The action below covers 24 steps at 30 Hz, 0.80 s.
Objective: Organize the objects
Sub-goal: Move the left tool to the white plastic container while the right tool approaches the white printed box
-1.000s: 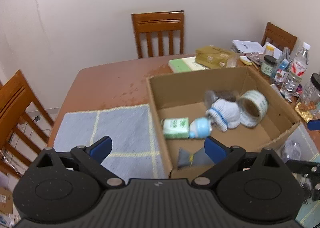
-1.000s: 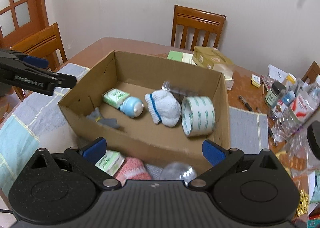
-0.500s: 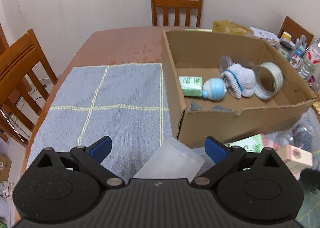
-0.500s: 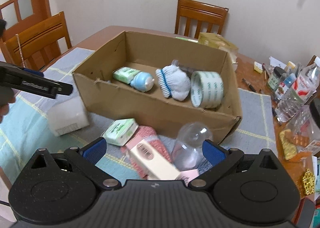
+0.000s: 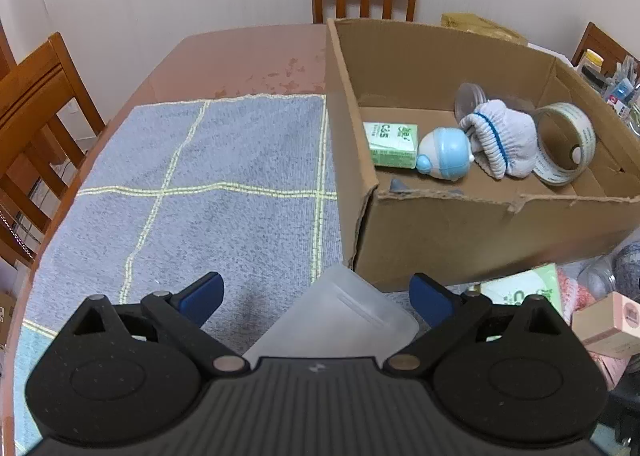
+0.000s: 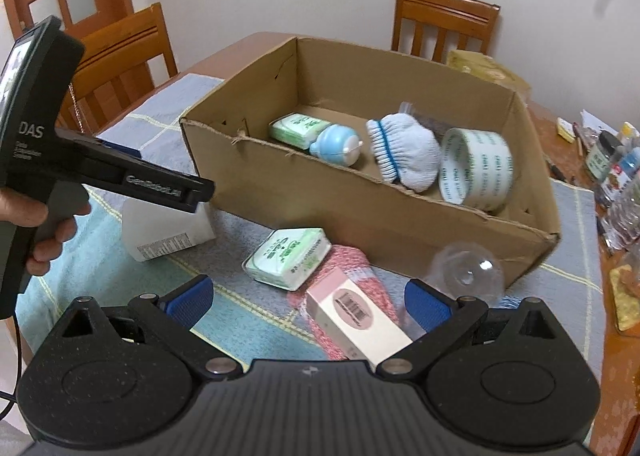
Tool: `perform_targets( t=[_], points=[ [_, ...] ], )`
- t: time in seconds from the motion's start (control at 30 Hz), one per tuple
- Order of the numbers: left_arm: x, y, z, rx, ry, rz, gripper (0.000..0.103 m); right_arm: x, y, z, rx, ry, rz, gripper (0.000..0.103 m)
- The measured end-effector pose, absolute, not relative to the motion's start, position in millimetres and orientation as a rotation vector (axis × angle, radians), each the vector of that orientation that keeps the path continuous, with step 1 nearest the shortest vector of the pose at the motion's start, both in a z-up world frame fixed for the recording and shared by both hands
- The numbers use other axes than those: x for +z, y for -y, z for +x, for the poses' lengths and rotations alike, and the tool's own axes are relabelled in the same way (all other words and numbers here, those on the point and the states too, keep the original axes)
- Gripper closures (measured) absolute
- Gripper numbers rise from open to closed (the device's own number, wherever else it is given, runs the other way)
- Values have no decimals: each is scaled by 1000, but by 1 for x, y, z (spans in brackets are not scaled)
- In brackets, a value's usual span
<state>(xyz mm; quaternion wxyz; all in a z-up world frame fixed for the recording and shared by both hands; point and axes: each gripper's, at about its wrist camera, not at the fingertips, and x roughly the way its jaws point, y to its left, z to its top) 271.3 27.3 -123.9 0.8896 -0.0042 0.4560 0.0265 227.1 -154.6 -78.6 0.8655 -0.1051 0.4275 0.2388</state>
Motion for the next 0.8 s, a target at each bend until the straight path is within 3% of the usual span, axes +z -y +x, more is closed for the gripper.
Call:
perform_targets(
  t=[0.8],
  points=[
    [-127, -39, 236, 40, -970, -11, 4, -95, 150, 199, 548, -977, -212, 0]
  ],
)
